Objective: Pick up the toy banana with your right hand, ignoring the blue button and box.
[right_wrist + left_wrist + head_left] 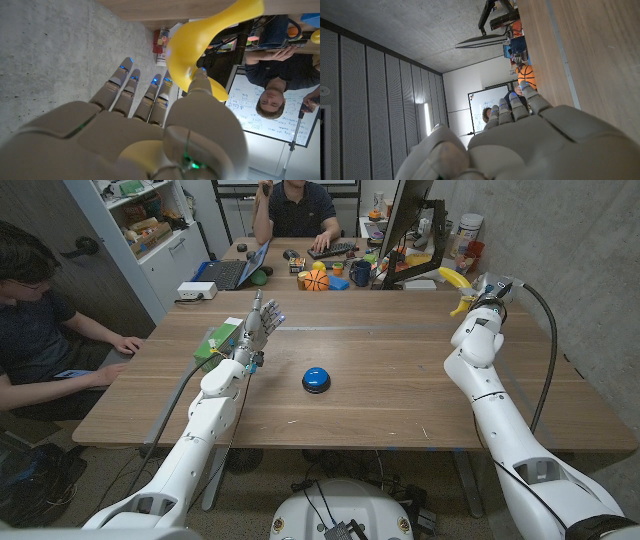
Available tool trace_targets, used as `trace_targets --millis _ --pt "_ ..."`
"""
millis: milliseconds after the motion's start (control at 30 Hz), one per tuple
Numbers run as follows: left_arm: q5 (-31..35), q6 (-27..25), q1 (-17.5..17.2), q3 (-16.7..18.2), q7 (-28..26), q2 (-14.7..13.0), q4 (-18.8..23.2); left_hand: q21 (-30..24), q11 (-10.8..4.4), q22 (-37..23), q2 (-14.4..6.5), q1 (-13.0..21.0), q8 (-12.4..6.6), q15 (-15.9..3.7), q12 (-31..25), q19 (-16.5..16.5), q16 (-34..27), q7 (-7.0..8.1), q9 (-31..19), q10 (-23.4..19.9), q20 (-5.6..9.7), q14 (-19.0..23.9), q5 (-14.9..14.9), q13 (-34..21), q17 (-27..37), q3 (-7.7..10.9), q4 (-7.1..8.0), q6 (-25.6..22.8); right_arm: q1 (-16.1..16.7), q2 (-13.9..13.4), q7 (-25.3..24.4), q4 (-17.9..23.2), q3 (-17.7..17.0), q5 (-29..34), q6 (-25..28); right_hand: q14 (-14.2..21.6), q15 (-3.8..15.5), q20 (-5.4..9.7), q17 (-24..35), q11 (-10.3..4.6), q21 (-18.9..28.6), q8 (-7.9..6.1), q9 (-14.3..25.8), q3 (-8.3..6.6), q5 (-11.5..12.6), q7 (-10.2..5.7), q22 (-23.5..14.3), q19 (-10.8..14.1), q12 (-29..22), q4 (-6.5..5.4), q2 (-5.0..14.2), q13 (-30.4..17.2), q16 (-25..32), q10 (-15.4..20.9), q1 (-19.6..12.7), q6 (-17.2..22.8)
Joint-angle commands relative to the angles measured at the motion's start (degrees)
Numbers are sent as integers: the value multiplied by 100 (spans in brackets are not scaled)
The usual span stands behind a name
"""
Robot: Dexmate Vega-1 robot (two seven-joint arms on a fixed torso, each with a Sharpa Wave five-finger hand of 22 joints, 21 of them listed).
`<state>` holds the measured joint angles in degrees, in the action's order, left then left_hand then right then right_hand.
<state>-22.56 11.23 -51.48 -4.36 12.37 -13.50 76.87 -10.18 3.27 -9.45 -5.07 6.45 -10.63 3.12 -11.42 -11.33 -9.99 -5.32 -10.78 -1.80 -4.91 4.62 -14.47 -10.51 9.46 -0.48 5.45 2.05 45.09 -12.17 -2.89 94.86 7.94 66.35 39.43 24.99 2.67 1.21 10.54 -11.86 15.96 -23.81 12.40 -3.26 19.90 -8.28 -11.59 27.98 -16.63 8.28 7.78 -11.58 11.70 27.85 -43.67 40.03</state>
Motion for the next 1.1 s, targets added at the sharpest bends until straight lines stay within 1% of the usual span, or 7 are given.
trace_targets --millis 33,167,467,700,1100 --pt "-8 0 -40 9 -3 -2 54 -21 23 -11 18 67 -46 4 -32 -39 -33 -6 -21 -5 -16 35 24 -28 16 33 -8 -7 234 115 -287 541 -156 -218 -310 47 931 -16 7 4 18 -54 27 -19 32 -454 -29 10 -15 -42 40 -25 -25 37 -27 499" --pt "-8 -9 -46 8 -4 -5 65 -21 19 -11 16 70 -46 8 -30 -40 -33 -3 -21 2 -13 35 25 -28 16 35 -9 -9 279 174 -361 675 -203 -324 -409 44 930 -18 8 3 17 -54 27 -19 32 -454 -28 7 -14 -43 38 -25 -29 39 -28 503" --pt "-13 9 -42 8 1 4 48 -21 14 -11 11 76 -47 5 -32 -39 -33 -7 -21 -4 -14 37 27 -28 16 39 -12 -11 332 199 -451 883 -229 -415 -593 36 928 -29 8 2 13 -52 27 -18 32 -454 -26 -2 -11 -47 36 -24 -35 41 -30 507" --pt "-17 14 -37 9 3 10 32 -22 18 -11 6 82 -48 4 -32 -42 -34 -9 -21 -3 -14 41 29 -28 16 43 -14 -16 355 219 -536 906 -242 -469 -695 44 927 -35 9 0 11 -51 27 -20 32 -454 -24 -6 -9 -54 41 -25 -36 52 -34 514" --pt "-20 17 -66 17 -15 13 57 -26 15 -11 -1 93 -48 0 -34 -53 -34 -4 -21 -9 -16 42 32 -28 16 50 -18 -18 375 211 -492 887 -255 -467 -689 52 922 -41 11 -1 8 -47 27 -19 29 -454 -20 -11 -6 -65 42 -25 -38 65 -35 521"
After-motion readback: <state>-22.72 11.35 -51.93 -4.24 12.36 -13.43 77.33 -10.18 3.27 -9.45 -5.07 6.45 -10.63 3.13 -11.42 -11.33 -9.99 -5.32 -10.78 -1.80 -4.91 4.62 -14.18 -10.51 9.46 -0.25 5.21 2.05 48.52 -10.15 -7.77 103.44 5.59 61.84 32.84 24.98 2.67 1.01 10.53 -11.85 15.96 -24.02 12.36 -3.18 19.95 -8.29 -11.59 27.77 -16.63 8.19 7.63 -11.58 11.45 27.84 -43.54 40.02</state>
